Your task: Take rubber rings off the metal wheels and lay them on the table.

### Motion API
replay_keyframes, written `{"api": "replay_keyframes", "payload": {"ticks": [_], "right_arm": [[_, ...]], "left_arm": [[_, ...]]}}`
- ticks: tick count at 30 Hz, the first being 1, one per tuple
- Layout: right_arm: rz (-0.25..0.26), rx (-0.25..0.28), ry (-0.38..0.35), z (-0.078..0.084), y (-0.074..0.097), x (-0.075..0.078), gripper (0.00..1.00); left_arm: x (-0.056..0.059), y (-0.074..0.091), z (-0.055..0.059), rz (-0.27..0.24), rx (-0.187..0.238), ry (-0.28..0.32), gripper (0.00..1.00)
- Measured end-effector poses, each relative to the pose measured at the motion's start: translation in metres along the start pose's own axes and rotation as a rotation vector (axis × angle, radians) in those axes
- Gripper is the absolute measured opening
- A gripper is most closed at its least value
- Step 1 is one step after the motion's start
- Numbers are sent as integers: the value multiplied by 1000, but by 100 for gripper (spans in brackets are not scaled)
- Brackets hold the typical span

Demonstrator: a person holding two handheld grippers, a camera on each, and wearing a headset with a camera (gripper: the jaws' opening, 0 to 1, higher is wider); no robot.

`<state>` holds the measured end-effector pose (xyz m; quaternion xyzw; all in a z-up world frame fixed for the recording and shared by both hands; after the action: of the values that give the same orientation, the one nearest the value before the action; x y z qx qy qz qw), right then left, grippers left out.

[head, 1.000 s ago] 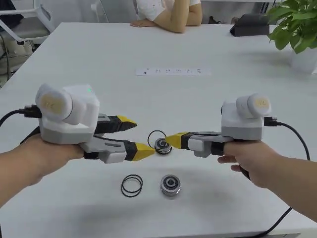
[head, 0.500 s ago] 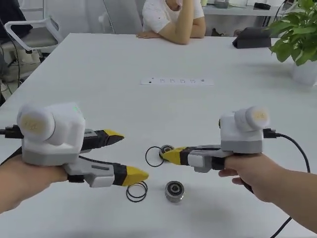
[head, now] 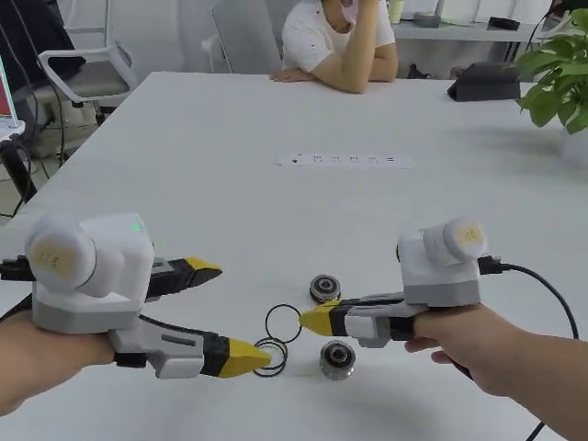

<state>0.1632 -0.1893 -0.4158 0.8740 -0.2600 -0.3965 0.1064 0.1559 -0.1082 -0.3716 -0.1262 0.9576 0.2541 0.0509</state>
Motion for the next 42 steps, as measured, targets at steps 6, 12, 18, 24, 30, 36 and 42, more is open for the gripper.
{"api": "replay_keyframes", "payload": {"ticks": [6,12,18,24,30,36,42], "right_arm": [[9,-36,3,8,-8,2,0],[15,-65,-1,14,-18,4,0],[24,-94,8,19,-25,5,0],[50,-113,30,22,-28,11,0],[70,-119,59,23,-28,14,3],[91,-132,111,24,-27,16,9],[97,-130,127,23,-26,18,15]], "left_arm": [[-1,6,5,-15,-9,12,77],[-3,10,7,-27,-14,18,77],[-6,15,11,-36,-23,23,77],[-8,16,15,-40,-33,28,77],[-8,15,17,-38,-43,28,77],[-9,13,17,-33,-50,26,77],[-9,11,17,-25,-53,25,77]]}}
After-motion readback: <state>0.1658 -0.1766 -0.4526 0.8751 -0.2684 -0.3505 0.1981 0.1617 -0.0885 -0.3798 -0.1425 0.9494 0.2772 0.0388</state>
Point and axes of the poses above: the centre of the closed fingertips' face, and the gripper's own axes: y roughly backward along the fingers, x roughly to its right, z roughly out of its underside, the point moved 2 cm from there along y, roughly backward along the fingers, and after that the axes turned 12 degrees about -y, right-handed, at the moved point
